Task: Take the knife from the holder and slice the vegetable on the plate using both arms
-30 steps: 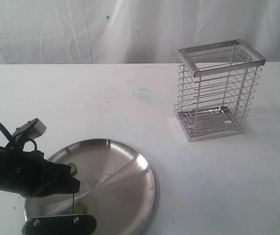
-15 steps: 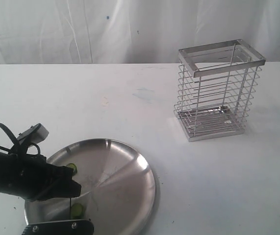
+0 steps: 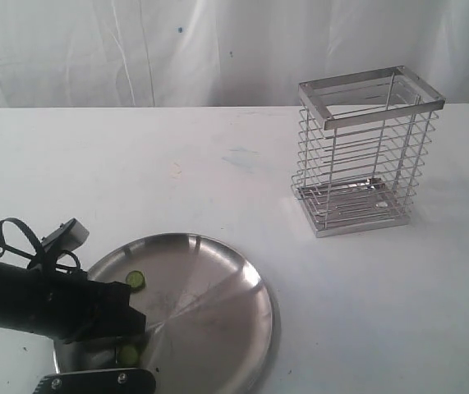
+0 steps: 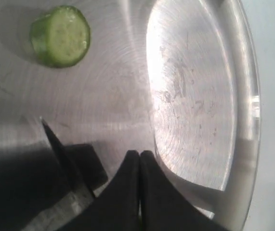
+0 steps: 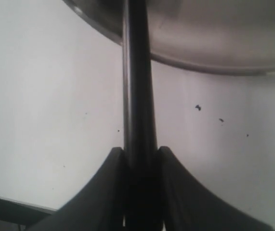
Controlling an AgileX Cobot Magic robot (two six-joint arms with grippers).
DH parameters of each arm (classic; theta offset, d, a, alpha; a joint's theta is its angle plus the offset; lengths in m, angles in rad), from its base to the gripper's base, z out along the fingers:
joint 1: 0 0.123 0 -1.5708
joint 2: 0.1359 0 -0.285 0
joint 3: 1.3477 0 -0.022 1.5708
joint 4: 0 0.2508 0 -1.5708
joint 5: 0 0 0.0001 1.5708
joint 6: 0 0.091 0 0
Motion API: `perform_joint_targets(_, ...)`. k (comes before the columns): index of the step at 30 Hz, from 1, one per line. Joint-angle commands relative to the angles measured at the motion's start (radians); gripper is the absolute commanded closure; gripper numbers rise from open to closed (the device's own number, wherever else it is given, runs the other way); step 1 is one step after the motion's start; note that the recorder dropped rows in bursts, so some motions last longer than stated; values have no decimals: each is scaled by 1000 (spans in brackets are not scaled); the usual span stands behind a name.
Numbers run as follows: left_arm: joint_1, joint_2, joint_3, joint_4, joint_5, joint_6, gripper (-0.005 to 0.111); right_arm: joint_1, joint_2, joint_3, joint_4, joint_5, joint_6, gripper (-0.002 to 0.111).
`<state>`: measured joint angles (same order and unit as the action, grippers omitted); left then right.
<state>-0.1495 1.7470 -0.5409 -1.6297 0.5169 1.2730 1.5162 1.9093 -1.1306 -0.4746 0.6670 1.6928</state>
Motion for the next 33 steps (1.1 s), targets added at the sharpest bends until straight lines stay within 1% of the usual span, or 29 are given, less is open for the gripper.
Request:
perform_joint_targets(1,-3,-1,8,-17,46,10,107,-3,2,4,-33,23,15,108)
perform_joint_targets(4,-1,-29,8,-45,92,40,107,-3,0,4,-47,23,15,108)
perform_joint_targets(8,-1,-89,-6,-74,112,95,107,-3,-21,4,-83,37,15,108)
perform_joint_targets(13,-1,-154,-28,-45,117,97,107,-3,-34,4,-104,146,20,108)
perform_joint_targets(19,-1,-201,-28,-43,129,117,107,-3,-78,4,-116,214,20,108)
perform_joint_targets(23,-1,-235,-28,-40,127,117,107,-3,-125,4,-109,335,-1,108)
perform_joint_targets(25,-1,-252,-28,-28,106,114,107,-5,-145,4,-93,313,-41,108)
perform_joint_targets(29,-1,-269,-28,-26,63,112,107,-5,-150,4,-65,175,-41,108)
perform_joint_targets(33,-1,-269,-28,-28,61,112,107,-5,-106,4,-34,138,-33,108)
